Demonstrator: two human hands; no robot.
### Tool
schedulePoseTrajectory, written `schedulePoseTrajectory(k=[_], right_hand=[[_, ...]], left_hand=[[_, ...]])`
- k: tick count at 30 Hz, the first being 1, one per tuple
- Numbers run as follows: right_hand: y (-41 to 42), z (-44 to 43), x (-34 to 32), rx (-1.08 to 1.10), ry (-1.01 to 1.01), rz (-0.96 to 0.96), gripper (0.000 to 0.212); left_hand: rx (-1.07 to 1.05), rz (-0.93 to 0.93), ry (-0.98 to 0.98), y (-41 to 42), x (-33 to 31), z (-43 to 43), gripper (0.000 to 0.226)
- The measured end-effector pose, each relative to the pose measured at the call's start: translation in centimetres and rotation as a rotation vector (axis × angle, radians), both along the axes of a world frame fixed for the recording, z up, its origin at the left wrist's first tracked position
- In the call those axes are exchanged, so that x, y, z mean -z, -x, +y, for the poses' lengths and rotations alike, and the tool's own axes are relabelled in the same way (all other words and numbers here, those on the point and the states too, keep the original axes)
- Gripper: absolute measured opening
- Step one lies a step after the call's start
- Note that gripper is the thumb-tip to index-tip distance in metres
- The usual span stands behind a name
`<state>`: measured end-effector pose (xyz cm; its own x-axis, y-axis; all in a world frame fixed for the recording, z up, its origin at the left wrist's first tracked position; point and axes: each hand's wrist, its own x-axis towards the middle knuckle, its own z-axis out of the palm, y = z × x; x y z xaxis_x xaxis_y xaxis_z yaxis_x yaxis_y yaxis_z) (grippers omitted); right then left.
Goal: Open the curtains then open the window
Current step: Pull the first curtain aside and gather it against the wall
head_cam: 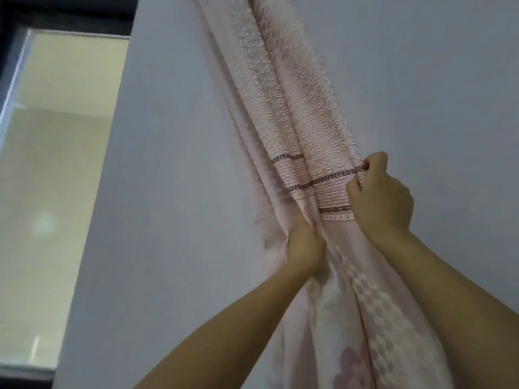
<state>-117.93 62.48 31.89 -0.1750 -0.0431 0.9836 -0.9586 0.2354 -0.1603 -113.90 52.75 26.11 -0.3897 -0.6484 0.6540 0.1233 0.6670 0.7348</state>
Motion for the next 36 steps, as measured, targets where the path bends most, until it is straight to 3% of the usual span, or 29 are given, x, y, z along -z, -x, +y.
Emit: schedulePoseTrajectory(k=[5, 10, 14, 17, 21, 23, 25, 27, 29, 31, 33, 34, 36], right_hand=[[1.9, 1.5, -0.5, 0.068, -0.014, 0.014, 0.020], [3.6, 3.6, -2.2, -0.133, 0.036, -0.253, 0.031], [4.7, 5.6, -3.7, -0.196, -0.022, -0.289, 0.031], [5.2, 5.4, -3.6, -0.245, -0.117, -0.261, 0.056], [4.4, 2.8, -2.9, -0.137, -0.298, -0.192, 0.088], [3.8, 1.0, -2.7, -0.158, -0.345, -0.183, 0.074], [4.1, -0.3, -2.6, -0.220, -0.299, -0.239, 0.049], [4.6, -1.4, -2.5, -0.283, -0.243, -0.312, 0.036], [5.3, -2.3, -2.3, -0.324, -0.212, -0.332, 0.031], [5.9, -2.8, -2.1, -0.351, -0.171, -0.340, 0.027], [6.5, -3.1, -1.9, -0.342, -0.124, -0.348, 0.025], [6.7, -3.1, -1.7, -0.333, -0.099, -0.346, 0.025], [7.0, -3.2, -1.2, -0.332, -0.061, -0.346, 0.027]], left_hand=[[0.049, 0.011, 0.124, 2.2, -0.8, 3.5, 0.054], [0.085, -0.106, 0.355, 5.8, -0.2, 7.7, 0.029], [0.038, -0.159, 0.412, 8.4, -1.1, 8.9, 0.028], [0.078, -0.124, 0.387, 9.1, -1.4, 9.1, 0.030], [0.114, -0.120, 0.346, 7.9, -0.3, 6.6, 0.043], [0.143, -0.151, 0.316, 6.3, 0.4, 4.6, 0.054], [0.091, -0.308, 0.340, 4.4, 1.0, 2.9, 0.069], [-0.069, -0.513, 0.474, 2.0, 1.8, 1.4, 0.063], [-0.223, -0.583, 0.610, -0.7, 2.9, 0.7, 0.053], [-0.414, -0.465, 0.666, -2.7, 4.1, 0.0, 0.075], [-0.597, -0.248, 0.650, -3.7, 4.8, -1.0, 0.072], [-0.632, -0.171, 0.577, -3.8, 4.9, -1.5, 0.067], [-0.544, -0.188, 0.370, -3.3, 4.6, -2.1, 0.070]])
